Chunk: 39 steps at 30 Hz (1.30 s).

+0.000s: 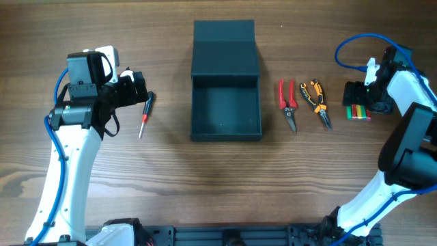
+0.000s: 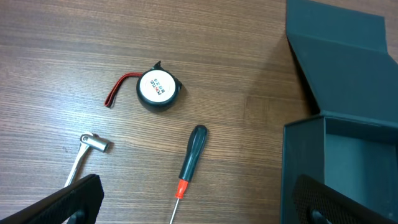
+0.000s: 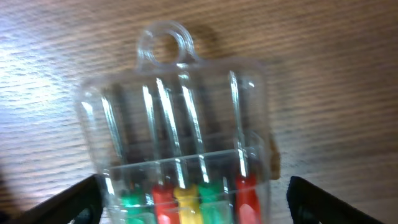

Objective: Pack container
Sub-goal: 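Grasp the clear screwdriver case with the right gripper and lift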

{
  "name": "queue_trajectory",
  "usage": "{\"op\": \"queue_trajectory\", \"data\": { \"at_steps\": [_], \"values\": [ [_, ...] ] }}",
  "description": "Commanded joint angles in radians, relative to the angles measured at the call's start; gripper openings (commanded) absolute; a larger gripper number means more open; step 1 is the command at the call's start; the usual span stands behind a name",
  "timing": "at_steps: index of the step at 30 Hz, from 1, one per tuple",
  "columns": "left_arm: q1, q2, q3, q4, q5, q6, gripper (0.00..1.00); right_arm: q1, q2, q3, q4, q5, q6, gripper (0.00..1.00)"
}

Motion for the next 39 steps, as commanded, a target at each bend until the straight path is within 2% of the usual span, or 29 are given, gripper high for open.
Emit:
{"op": "queue_trajectory", "data": {
  "at_steps": [1,5,6,13,17,21,26,32,34,36,39],
  "values": [
    [-0.004,0.002,0.021,0.0,-0.01,0.016,1.0,0.006,0.024,0.009,0.01,-0.058,0.032,0.86],
    [-0.004,0.002,0.021,0.0,-0.01,0.016,1.0,0.006,0.024,0.009,0.009,-0.063,0.04,0.76],
    [-0.004,0.002,0.021,0.0,-0.01,0.016,1.0,0.006,0.024,0.008,0.006,-0.062,0.04,0.7],
    [-0.004,0.002,0.021,0.0,-0.01,0.016,1.0,0.006,0.024,0.004,-0.01,-0.062,0.042,0.63],
    [-0.004,0.002,0.021,0.0,-0.01,0.016,1.0,0.006,0.021,0.005,-0.036,-0.065,0.136,0.55],
    [-0.004,0.002,0.021,0.0,-0.01,0.016,1.0,0.006,-0.009,0.005,-0.066,-0.082,0.149,0.5],
    [-0.004,0.002,0.021,0.0,-0.01,0.016,1.0,0.006,-0.14,0.005,-0.076,-0.201,0.154,0.5],
    [-0.004,0.002,0.021,0.0,-0.01,0.016,1.0,0.06,-0.375,0.005,-0.1,-0.245,0.201,0.41],
    [-0.004,0.002,0.021,0.0,-0.01,0.016,1.0,0.113,-0.451,0.005,-0.116,-0.249,0.265,0.36],
    [-0.004,0.002,0.021,0.0,-0.01,0.016,1.0,0.19,-0.523,0.005,-0.134,-0.249,0.391,0.28],
    [-0.004,0.002,0.021,0.0,-0.01,0.016,1.0,0.338,-0.586,0.005,-0.14,-0.248,0.536,0.28]
  ]
}}
